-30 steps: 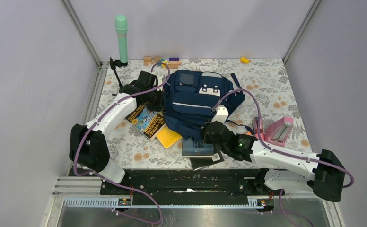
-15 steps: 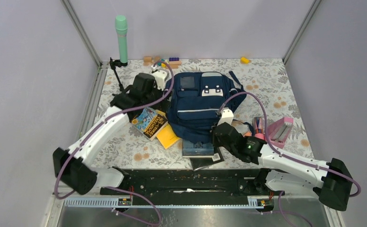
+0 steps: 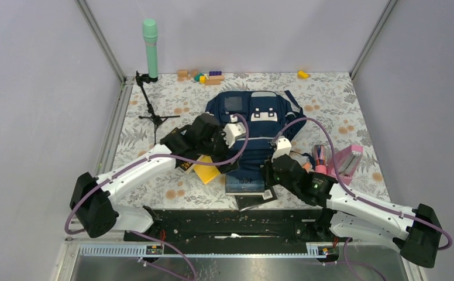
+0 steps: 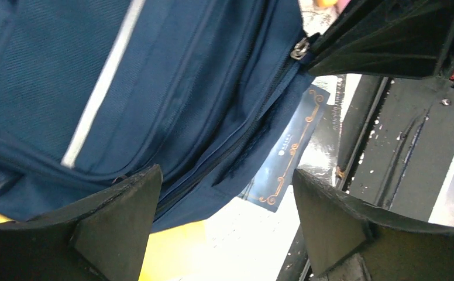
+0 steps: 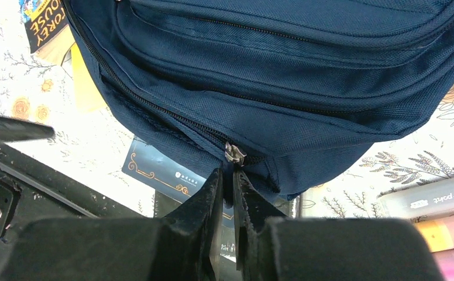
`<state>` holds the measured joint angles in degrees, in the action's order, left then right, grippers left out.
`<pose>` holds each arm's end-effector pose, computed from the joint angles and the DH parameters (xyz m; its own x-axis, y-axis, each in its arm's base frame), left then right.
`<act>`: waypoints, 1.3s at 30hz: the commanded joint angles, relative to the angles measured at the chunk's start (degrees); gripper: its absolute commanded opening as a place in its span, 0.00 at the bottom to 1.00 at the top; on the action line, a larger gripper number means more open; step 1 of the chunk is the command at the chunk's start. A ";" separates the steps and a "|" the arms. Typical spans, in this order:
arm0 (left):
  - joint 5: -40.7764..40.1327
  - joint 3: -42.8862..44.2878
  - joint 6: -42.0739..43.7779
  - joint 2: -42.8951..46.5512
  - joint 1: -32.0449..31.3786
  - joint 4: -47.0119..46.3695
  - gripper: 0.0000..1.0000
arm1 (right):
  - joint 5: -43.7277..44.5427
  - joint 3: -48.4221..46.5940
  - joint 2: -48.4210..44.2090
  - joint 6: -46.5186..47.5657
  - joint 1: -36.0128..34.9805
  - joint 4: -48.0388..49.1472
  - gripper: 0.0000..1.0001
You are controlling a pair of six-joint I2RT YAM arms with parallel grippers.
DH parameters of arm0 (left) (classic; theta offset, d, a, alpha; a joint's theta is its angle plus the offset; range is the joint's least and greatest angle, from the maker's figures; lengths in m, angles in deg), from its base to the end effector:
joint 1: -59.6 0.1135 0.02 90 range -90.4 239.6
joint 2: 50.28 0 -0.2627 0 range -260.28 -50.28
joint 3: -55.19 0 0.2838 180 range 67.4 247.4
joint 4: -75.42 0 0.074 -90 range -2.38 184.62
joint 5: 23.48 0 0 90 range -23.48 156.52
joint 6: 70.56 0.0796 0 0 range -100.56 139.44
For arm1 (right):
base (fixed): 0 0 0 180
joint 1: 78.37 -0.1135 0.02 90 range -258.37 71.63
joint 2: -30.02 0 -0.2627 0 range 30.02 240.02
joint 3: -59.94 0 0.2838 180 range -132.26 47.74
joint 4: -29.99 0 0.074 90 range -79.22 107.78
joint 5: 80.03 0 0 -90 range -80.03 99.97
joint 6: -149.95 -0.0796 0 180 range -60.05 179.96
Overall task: Pack the student bag
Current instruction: Unzip the student bag at the center of the board.
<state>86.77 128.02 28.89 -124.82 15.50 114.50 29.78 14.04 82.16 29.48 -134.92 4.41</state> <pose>0.2295 -0.2607 0.2611 -0.3247 0.5291 -0.7840 0.9067 0.4101 -0.0987 0.1699 0.2082 0.2116 -0.5681 0.0056 -0.8230 -0.3924 0.8771 0.2769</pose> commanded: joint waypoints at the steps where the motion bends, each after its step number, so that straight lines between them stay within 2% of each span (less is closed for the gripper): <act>1: 3.01 1.01 0.58 -2.82 -3.17 -4.09 0.83 | -2.01 1.29 -2.11 -1.30 0.03 3.15 0.00; 7: 0.37 1.35 -2.13 -5.05 -4.15 -7.25 0.74 | -2.93 1.52 -1.81 -1.38 0.04 4.03 0.00; 11: 0.55 2.53 -4.14 -7.34 -4.10 -8.53 0.58 | -3.18 1.35 -1.67 -0.79 0.05 4.01 0.00; 19: -0.29 3.17 -6.18 -10.41 -4.64 -8.83 0.59 | -3.21 1.97 -2.10 -1.15 0.03 3.96 0.00; 20: -0.70 3.25 -6.54 -10.63 -4.66 -8.97 0.56 | -3.24 2.04 -2.13 -1.16 0.03 4.01 0.00; 26: -4.62 3.34 -7.98 -9.92 -4.68 -9.47 0.10 | -2.14 1.85 -2.93 -2.05 0.04 3.10 0.00; 28: -6.93 2.26 -8.27 -8.09 -4.68 -10.88 0.00 | -1.10 0.77 -3.45 -2.93 0.04 0.70 0.00; 34: -11.97 -2.20 -8.41 0.89 -4.68 -14.98 0.00 | 0.72 -5.67 -3.98 -5.96 1.48 -8.76 0.00; 39: -16.64 -2.60 -6.71 5.71 -4.67 -13.54 0.00 | -1.88 -9.80 -5.19 -6.94 4.17 -12.52 0.00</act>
<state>78.95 124.91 20.67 -124.54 9.86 104.03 27.40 8.21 79.01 23.99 -133.41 0.61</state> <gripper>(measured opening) 0.014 0.148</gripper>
